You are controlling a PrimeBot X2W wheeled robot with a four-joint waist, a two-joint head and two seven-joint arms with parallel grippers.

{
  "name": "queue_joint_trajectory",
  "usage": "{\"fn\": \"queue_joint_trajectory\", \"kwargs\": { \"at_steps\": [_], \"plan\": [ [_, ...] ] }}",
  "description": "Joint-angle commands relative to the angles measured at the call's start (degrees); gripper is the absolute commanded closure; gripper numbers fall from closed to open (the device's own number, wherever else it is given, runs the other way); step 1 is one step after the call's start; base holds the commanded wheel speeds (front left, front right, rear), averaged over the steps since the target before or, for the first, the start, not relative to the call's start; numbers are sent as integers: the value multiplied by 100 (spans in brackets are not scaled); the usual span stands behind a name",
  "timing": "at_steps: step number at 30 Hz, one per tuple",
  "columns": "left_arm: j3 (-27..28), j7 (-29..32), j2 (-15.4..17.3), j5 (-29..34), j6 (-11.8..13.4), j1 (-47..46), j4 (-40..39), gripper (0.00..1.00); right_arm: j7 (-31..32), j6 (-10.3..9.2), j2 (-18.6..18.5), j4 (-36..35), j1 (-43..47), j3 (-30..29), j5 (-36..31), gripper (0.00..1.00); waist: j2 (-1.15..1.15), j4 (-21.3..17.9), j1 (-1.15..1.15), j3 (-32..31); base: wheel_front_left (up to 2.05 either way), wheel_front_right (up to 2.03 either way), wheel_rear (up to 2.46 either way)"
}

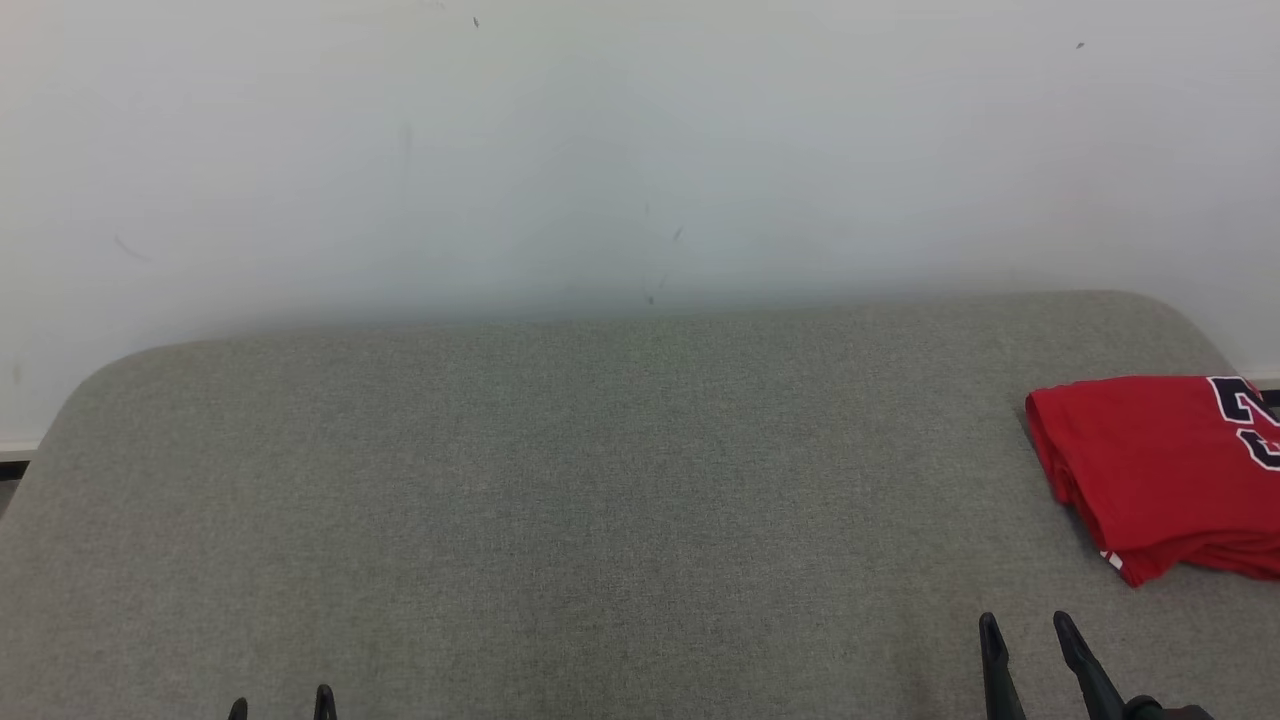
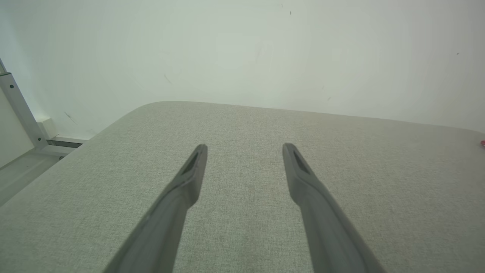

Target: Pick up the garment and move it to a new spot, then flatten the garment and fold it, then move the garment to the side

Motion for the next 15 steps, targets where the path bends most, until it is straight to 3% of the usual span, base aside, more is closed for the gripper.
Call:
{"fn": "queue_joint_trajectory", "kwargs": {
  "at_steps": [1,15],
  "plan": [
    [32,-14,-7,-19,-2,44,5,0,-22,0,17,-28,32,8,-53,0,0,-1,0,1,0,0,0],
    [79,-14,-7,28,-21,2,-10,0,-23,0,8,-61,15,36,-42,0,0,-14,0,29,0,0,0]
  ]
}}
